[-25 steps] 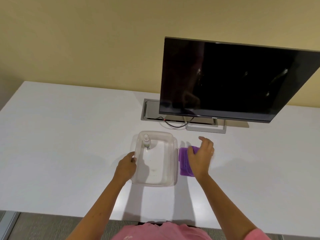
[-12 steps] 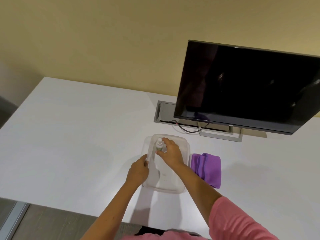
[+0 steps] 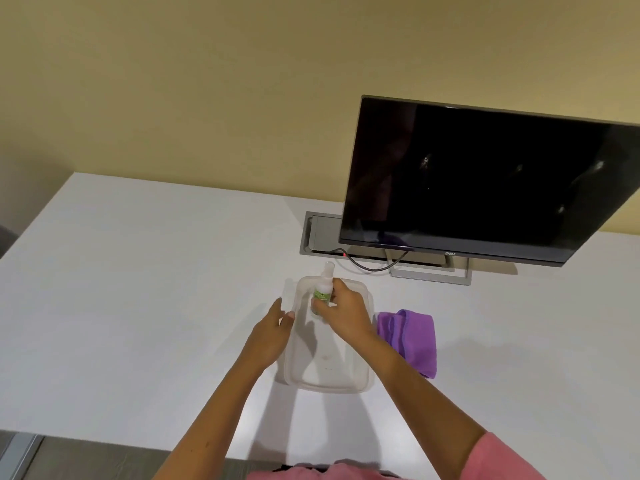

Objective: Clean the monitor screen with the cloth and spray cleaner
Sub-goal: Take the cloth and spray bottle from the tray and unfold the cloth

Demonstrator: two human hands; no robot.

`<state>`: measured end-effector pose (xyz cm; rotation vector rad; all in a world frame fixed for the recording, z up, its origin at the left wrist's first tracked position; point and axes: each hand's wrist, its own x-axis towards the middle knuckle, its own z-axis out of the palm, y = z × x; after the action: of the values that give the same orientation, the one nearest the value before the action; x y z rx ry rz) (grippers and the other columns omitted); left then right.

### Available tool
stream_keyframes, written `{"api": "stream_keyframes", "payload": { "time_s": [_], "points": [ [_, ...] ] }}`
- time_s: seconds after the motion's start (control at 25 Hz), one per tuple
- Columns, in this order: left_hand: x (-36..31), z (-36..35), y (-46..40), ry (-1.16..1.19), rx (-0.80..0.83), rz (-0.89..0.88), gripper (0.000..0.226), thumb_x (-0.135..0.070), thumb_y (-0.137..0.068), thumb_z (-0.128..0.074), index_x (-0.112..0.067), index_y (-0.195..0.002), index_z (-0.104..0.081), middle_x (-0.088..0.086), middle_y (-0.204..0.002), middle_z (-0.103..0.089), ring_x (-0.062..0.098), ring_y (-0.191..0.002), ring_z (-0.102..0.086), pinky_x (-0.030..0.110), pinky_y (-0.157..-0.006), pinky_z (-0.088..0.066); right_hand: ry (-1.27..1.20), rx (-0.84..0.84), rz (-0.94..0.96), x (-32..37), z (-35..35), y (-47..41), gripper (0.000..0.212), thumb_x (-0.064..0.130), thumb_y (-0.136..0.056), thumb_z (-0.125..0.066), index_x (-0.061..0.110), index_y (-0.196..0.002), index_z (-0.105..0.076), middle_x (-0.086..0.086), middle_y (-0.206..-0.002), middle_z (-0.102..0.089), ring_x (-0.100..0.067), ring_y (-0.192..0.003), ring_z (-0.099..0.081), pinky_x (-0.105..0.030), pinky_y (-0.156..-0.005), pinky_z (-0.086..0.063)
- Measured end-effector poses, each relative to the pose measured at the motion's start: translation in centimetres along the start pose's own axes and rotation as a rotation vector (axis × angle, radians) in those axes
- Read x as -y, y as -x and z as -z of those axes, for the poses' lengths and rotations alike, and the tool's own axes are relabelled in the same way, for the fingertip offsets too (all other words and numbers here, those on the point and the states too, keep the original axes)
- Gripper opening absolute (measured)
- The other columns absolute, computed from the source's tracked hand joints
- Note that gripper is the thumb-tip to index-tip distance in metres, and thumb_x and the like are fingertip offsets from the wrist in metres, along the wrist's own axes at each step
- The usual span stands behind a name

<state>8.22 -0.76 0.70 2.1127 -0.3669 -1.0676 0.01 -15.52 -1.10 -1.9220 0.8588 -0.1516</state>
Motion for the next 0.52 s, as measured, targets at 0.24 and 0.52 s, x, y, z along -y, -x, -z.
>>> {"api": "stream_keyframes", "payload": {
  "time_s": [0.24, 0.52],
  "points": [
    [-5.3, 1.6, 1.6, -0.509, -0.132, -0.682, 0.061, -0.031, -0.096, -0.052, -0.033, -0.149, -0.022, -0.004, -0.150, -0.034, 0.016, -0.123, -0.049, 0.032, -0.088, -0.050, 0.033, 0.174, 0.090, 1.9, 4.6, 4.9, 0.030, 0.027, -0.091, -0.052, 0.027, -0.121, -0.048, 0.007, -0.091, -0.058, -0.008, -0.076, -0.056, -0.021, -0.061, -0.045],
    [-8.1, 0.1, 2.6, -0.880, -0.063, -1.239, 0.035, -0.009, -0.075, -0.075, -0.017, -0.108, -0.067, 0.000, -0.099, -0.067, 0.020, -0.083, -0.063, 0.018, -0.057, -0.034, 0.173, 0.165, 0.065, 0.9, 8.5, 8.5, 0.027, 0.046, -0.086, -0.060, 0.035, -0.108, -0.049, 0.002, -0.074, -0.063, -0.009, -0.061, -0.057, -0.035, -0.059, -0.048]
  ]
}}
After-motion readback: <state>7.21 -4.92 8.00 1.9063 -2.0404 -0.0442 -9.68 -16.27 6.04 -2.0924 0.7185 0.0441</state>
